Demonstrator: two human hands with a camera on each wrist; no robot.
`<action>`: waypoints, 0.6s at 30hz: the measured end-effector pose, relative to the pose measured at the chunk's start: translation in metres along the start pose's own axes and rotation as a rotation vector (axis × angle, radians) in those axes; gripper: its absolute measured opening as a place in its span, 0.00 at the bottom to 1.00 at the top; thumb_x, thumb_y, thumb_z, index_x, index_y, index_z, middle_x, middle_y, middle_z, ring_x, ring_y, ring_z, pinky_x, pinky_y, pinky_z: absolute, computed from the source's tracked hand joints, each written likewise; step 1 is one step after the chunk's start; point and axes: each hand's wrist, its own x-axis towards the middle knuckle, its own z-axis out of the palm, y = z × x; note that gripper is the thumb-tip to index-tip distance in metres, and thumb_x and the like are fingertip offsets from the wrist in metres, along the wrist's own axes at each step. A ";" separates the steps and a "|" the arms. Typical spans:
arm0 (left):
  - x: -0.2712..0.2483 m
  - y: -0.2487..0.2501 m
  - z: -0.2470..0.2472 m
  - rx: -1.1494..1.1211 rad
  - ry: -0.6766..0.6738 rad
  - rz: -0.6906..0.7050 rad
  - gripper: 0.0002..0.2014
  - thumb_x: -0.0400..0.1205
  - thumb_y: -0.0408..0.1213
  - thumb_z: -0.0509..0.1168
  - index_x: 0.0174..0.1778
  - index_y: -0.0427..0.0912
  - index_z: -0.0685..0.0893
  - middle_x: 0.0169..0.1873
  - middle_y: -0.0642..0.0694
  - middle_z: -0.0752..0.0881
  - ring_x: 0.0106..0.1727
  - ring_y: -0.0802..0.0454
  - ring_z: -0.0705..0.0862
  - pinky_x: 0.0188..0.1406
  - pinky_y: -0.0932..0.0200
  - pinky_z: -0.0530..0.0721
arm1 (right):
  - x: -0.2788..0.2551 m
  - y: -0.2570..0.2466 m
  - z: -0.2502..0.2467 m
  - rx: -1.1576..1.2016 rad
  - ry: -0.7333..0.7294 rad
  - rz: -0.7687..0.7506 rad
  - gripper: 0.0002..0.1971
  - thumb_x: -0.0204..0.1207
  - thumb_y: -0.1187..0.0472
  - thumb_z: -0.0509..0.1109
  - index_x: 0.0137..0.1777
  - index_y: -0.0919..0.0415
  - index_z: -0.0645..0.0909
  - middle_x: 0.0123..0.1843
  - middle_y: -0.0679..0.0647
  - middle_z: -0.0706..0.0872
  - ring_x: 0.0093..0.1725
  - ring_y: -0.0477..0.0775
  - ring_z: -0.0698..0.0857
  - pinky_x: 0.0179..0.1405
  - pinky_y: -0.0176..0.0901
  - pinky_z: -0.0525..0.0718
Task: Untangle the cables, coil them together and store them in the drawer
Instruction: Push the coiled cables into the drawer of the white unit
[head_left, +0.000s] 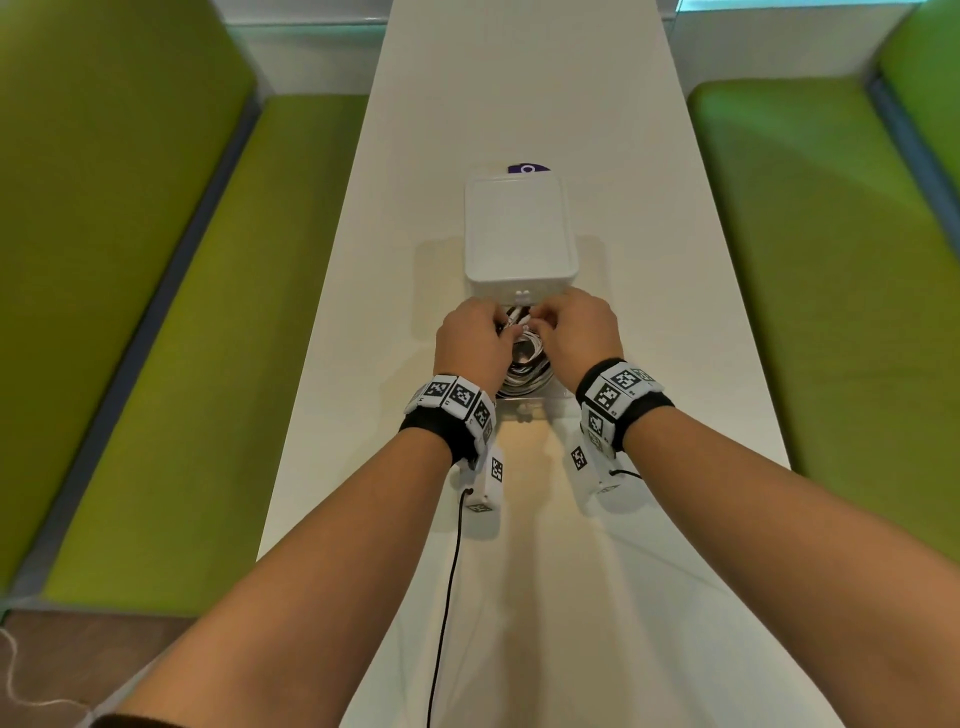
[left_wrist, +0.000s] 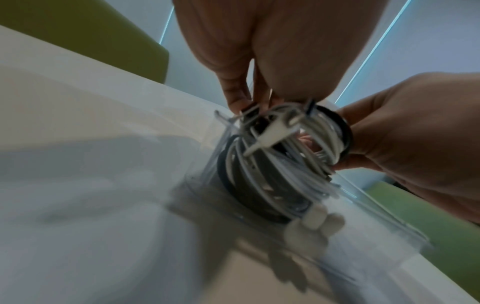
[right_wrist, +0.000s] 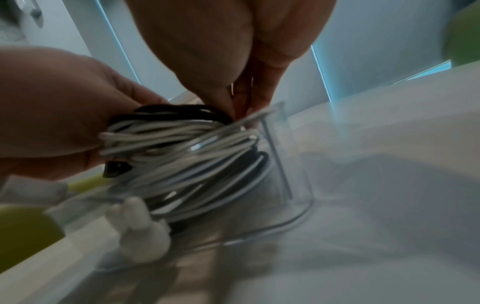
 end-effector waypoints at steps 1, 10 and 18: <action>0.000 -0.001 0.002 -0.017 0.001 0.014 0.09 0.81 0.42 0.73 0.47 0.38 0.89 0.48 0.45 0.85 0.47 0.46 0.83 0.48 0.53 0.81 | 0.000 -0.001 -0.001 -0.020 0.001 -0.004 0.08 0.82 0.59 0.71 0.53 0.59 0.90 0.52 0.55 0.91 0.51 0.58 0.88 0.52 0.49 0.84; 0.007 -0.002 0.004 0.210 -0.105 0.177 0.13 0.88 0.40 0.59 0.53 0.36 0.86 0.50 0.40 0.86 0.55 0.42 0.79 0.47 0.57 0.70 | -0.014 0.003 0.000 -0.120 -0.177 -0.211 0.14 0.85 0.56 0.62 0.60 0.61 0.87 0.65 0.58 0.81 0.59 0.58 0.82 0.54 0.43 0.77; 0.005 -0.034 -0.014 -0.076 -0.188 0.153 0.09 0.84 0.44 0.67 0.56 0.51 0.90 0.43 0.54 0.78 0.54 0.47 0.80 0.62 0.51 0.79 | -0.015 0.008 0.003 -0.206 -0.258 -0.225 0.20 0.89 0.54 0.59 0.73 0.63 0.80 0.73 0.59 0.82 0.74 0.60 0.76 0.69 0.52 0.76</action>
